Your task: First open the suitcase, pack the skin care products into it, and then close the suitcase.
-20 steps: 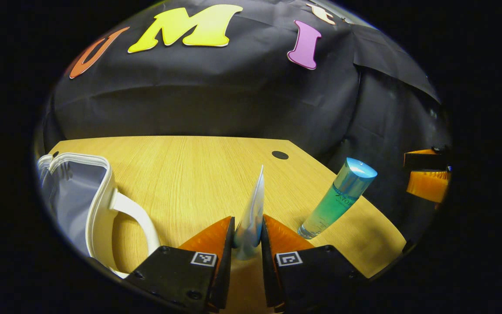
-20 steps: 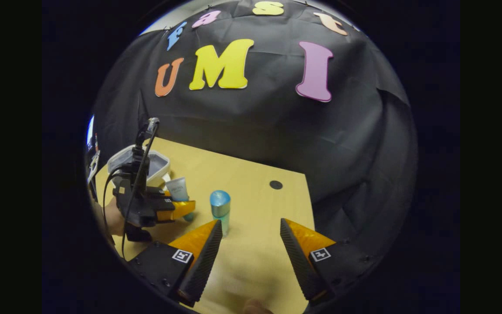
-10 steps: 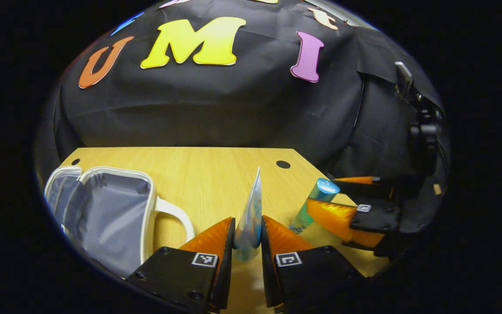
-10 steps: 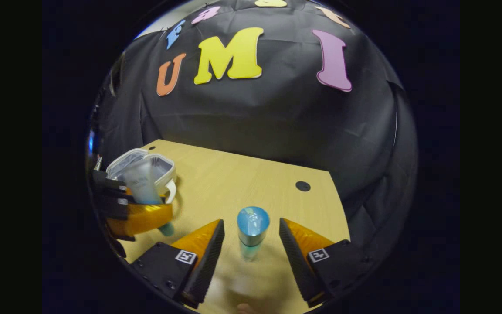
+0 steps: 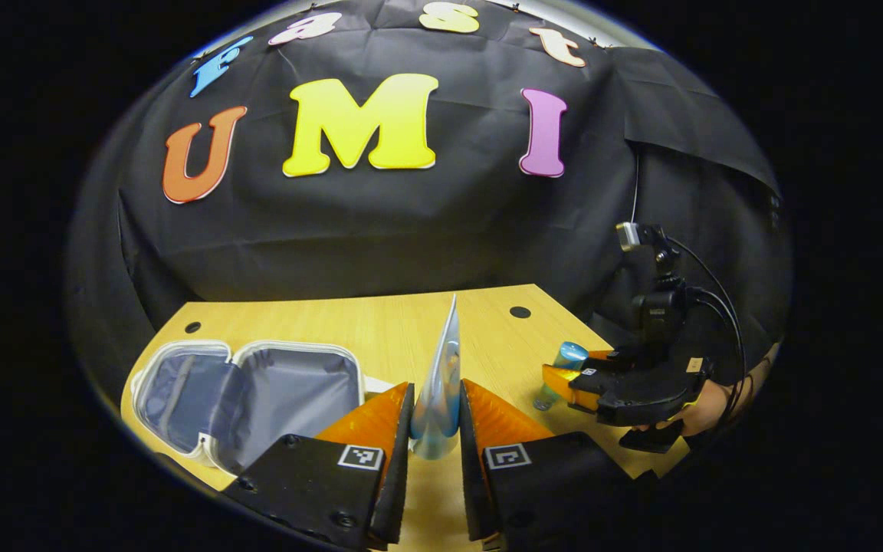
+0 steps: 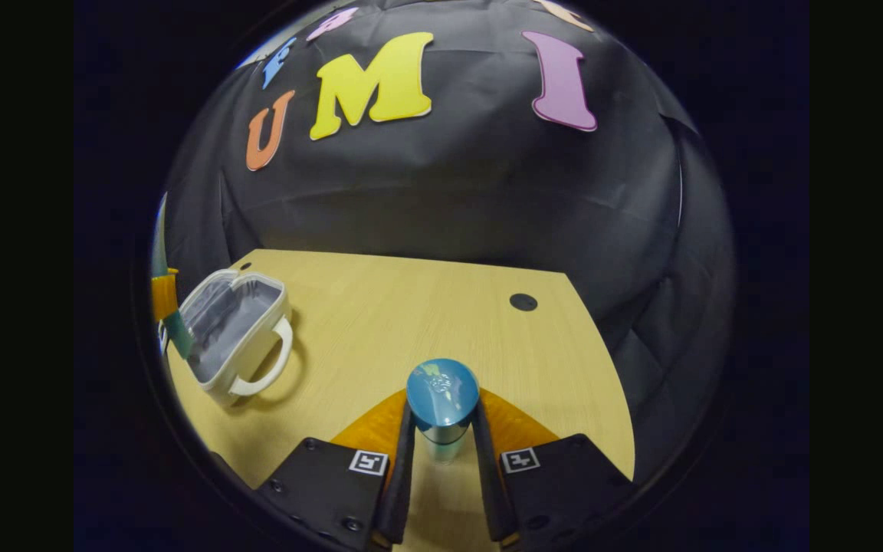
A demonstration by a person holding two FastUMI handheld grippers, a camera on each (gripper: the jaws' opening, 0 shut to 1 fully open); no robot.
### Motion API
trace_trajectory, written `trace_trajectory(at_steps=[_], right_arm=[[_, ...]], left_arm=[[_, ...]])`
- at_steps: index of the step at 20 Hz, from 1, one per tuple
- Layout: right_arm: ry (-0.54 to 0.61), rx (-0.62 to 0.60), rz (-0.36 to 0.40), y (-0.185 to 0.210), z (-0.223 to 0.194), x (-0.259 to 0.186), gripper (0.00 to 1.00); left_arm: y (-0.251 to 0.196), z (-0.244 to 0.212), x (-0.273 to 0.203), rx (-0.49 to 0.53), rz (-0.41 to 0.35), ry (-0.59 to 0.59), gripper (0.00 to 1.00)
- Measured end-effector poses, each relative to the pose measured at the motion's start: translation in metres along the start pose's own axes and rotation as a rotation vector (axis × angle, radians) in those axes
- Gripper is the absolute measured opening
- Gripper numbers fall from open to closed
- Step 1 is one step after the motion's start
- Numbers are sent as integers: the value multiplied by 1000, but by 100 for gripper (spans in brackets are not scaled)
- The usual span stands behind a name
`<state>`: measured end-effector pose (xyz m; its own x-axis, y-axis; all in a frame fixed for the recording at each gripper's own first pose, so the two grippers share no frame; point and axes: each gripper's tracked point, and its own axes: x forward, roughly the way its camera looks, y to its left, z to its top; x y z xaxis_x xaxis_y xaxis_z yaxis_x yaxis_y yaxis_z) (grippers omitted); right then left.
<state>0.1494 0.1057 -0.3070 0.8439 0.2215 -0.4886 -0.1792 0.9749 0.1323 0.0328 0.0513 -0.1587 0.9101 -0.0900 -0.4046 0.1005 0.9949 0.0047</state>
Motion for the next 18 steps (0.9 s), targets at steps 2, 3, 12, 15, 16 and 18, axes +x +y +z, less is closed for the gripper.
trace_trajectory(at_steps=[2,3,12,15,16,18], right_arm=[[0,6,-6,6,3,-24,36],[1,15,-6,12,6,-37,37],[-67,28,43,82,51,-137,36],[-75,-3,54,106,55,-149,36],[-72,-8,59,113,54,-151,34],[-64,-20,61,126,52,-151,36]], left_arm=[[26,-3,-6,-18,24,13,34],[45,-11,-6,-33,51,34,34],[178,-140,13,-101,176,384,35],[184,-157,16,-118,162,433,34],[185,-157,21,-117,159,446,34],[186,-160,25,-130,153,468,34]])
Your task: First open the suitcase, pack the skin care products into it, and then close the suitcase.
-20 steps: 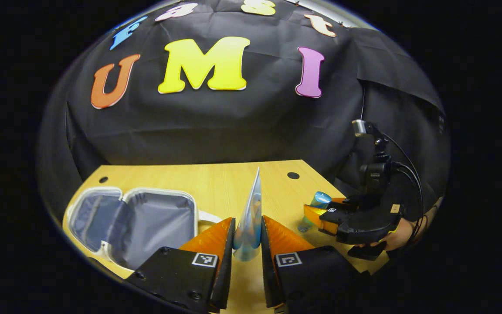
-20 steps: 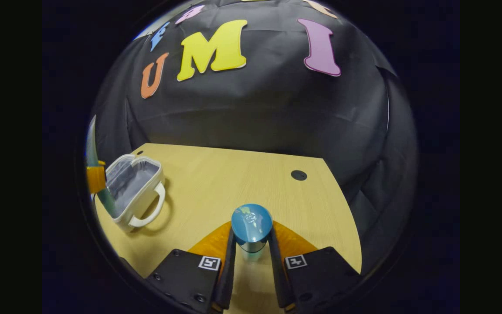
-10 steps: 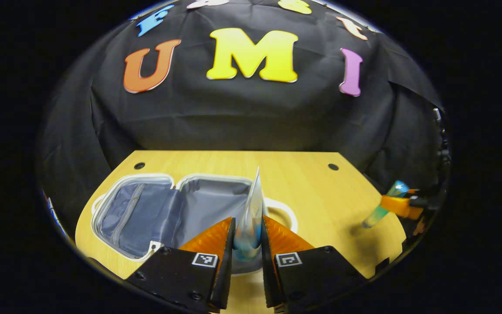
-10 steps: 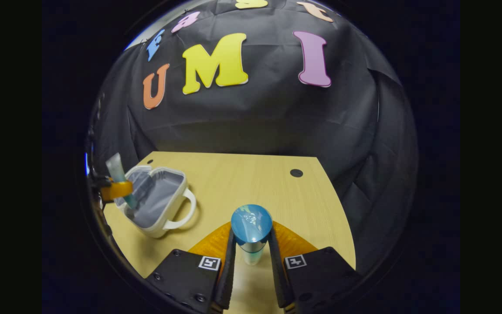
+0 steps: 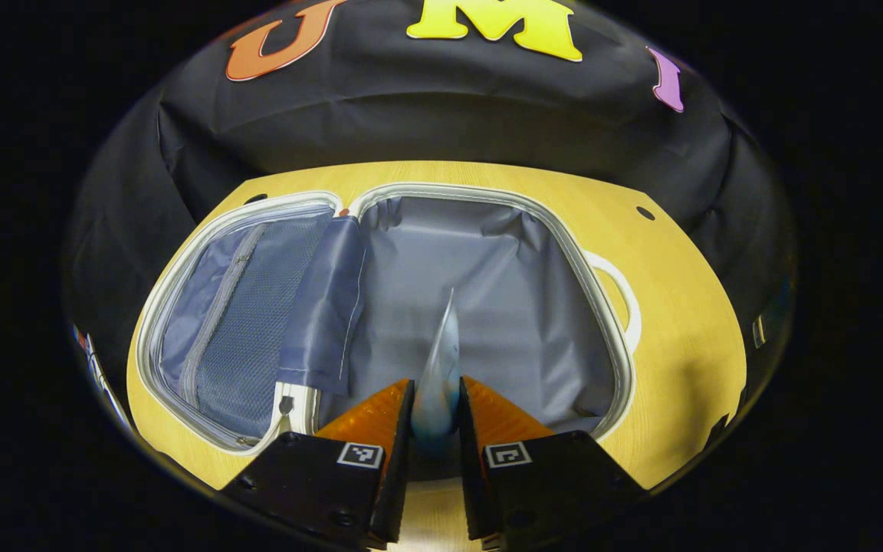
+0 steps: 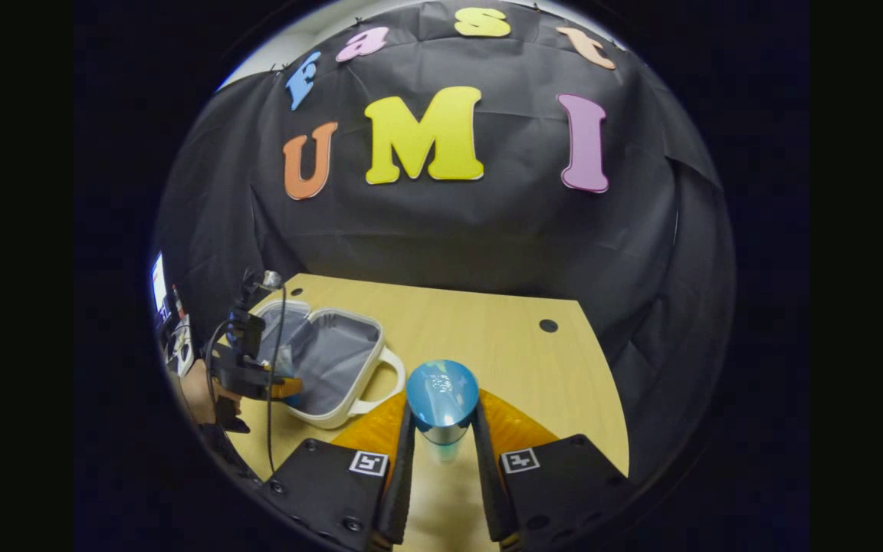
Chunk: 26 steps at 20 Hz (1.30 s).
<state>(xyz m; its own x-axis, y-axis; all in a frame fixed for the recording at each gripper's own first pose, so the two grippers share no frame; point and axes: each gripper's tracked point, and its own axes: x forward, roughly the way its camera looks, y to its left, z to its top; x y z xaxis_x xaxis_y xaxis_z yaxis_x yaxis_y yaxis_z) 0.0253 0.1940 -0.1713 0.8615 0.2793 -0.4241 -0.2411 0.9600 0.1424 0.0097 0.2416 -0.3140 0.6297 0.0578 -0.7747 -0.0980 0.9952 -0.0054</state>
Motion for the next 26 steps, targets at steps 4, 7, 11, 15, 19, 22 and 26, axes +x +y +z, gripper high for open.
trace_trajectory(at_steps=[4,7,11,15,19,22,26], right_arm=[[22,1,15,25,1,4,37],[58,2,23,40,2,15,36],[75,-19,43,65,9,40,37],[75,-128,84,92,15,61,36],[55,-134,111,113,31,75,36],[41,-164,126,134,38,93,36],[74,-127,165,175,31,118,36]], left_arm=[[2,8,17,-4,-21,17,33],[4,8,28,-28,-32,51,33],[10,2,41,-39,-16,108,39],[7,7,40,28,-10,134,27],[5,29,7,5,-28,8,75],[17,41,-37,-34,-31,-102,100],[59,61,-101,-83,3,-287,100]])
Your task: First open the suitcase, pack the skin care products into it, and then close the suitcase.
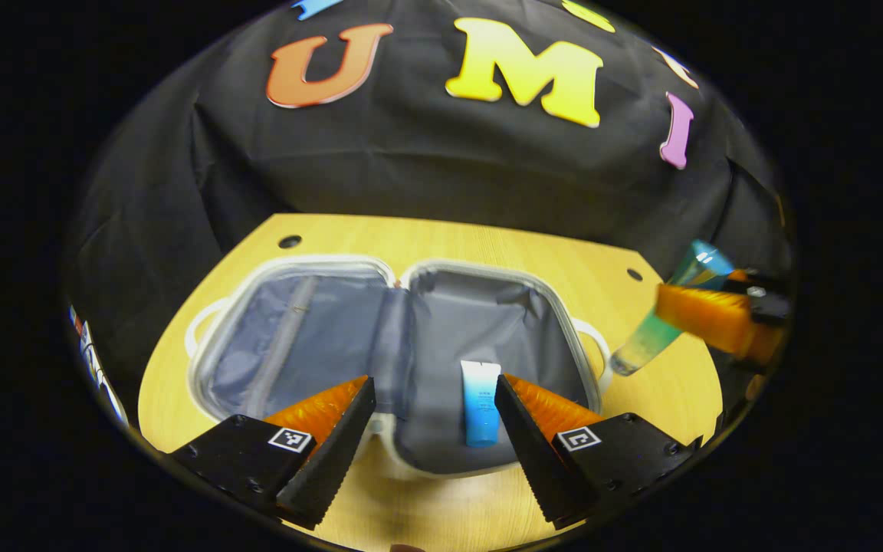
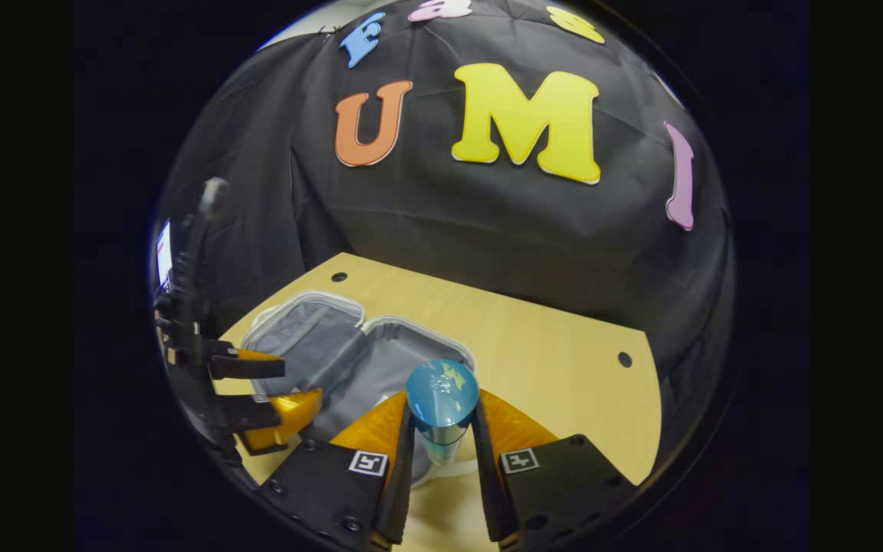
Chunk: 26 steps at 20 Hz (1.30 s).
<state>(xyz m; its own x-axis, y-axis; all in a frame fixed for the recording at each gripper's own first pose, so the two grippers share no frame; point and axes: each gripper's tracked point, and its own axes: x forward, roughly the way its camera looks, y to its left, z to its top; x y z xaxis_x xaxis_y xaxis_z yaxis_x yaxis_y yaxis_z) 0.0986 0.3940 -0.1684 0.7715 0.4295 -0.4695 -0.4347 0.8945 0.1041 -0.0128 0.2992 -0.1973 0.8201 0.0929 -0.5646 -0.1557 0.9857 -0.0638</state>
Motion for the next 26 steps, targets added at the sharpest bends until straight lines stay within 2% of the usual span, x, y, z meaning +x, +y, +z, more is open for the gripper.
trace_trajectory(at_steps=[5,9,13,20,21,22,24,26], right_arm=[[87,-6,57,50,-27,34,36],[198,-7,79,71,-64,48,37],[314,68,52,74,-88,60,34],[336,123,-33,61,-82,96,36],[337,125,-40,61,-81,100,34],[337,124,-48,61,-81,104,36],[355,123,-64,61,-86,115,34],[389,135,-83,60,-97,123,37]], left_arm=[[36,29,-65,-77,-16,-199,98],[61,52,-108,-53,-12,-319,98],[82,66,-126,-31,13,-355,98],[131,64,-125,-70,100,-360,100],[136,62,-124,-80,109,-363,98],[142,58,-122,-89,118,-363,98],[155,48,-116,-111,132,-340,98],[166,44,-111,-141,144,-318,98]])
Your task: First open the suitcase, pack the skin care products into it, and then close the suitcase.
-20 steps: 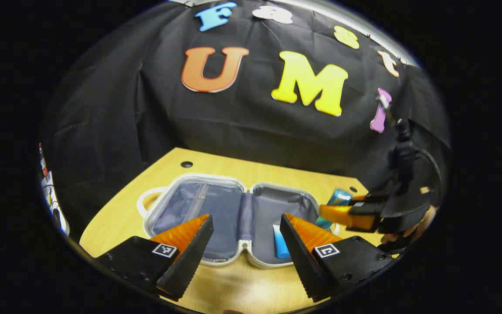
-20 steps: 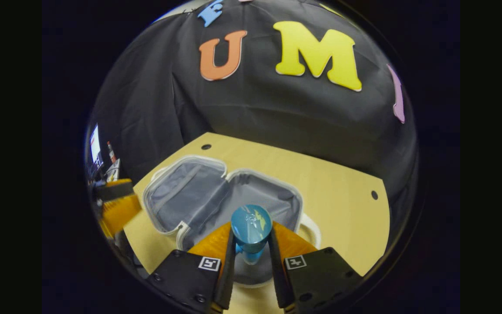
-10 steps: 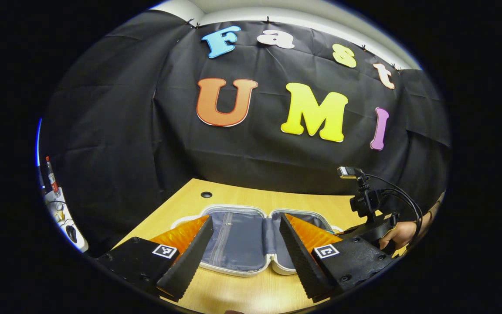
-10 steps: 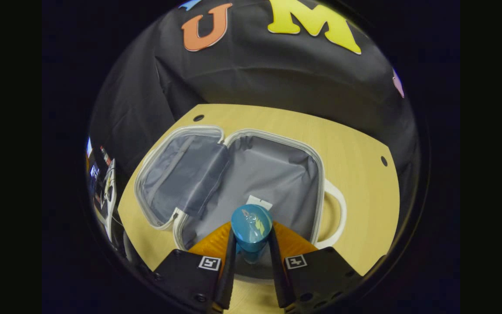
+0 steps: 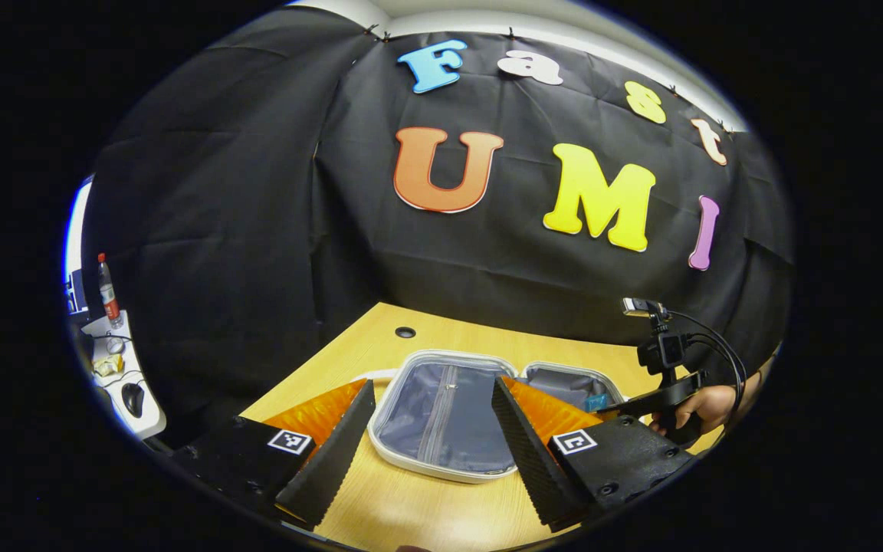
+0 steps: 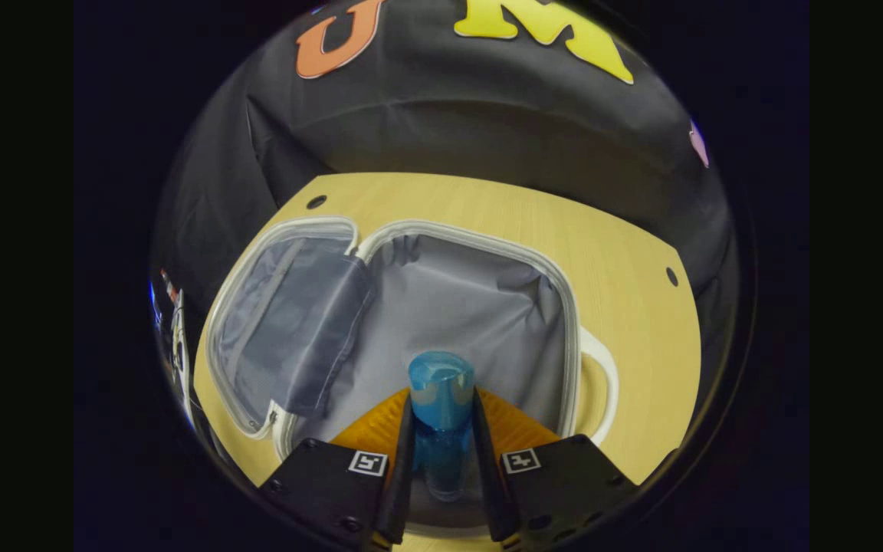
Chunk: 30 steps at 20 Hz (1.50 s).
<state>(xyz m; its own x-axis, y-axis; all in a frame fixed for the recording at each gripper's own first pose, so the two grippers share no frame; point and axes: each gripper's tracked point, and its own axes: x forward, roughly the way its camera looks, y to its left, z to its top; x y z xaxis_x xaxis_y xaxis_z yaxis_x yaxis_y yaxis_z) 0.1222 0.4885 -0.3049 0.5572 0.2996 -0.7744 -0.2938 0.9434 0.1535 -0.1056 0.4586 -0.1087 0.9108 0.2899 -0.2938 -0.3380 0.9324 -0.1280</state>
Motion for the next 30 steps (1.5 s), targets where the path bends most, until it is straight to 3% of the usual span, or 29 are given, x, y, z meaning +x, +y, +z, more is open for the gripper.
trace_trajectory(at_steps=[4,8,10,15,20,23,24,26,30], right_arm=[[68,46,-24,-6,-12,17,36],[27,14,-4,-7,6,11,43],[-16,21,19,-5,18,-3,72],[-200,-13,51,-8,63,-69,75],[-384,-59,63,-19,95,-156,77],[-534,-12,64,-37,115,-238,76],[-585,-15,56,-47,120,-263,76],[-645,-17,9,-75,122,-305,78],[-770,42,-129,-131,128,-366,78]], left_arm=[[26,-4,15,-53,44,10,98],[43,-2,29,-90,58,12,98],[55,-1,33,-93,65,10,98],[93,6,71,-178,91,15,98],[143,-22,101,-414,120,58,98],[140,-34,123,-670,-14,64,98],[145,-48,132,-733,-25,95,98],[151,-81,148,-793,-18,160,98],[137,-104,158,-935,-101,203,96]])
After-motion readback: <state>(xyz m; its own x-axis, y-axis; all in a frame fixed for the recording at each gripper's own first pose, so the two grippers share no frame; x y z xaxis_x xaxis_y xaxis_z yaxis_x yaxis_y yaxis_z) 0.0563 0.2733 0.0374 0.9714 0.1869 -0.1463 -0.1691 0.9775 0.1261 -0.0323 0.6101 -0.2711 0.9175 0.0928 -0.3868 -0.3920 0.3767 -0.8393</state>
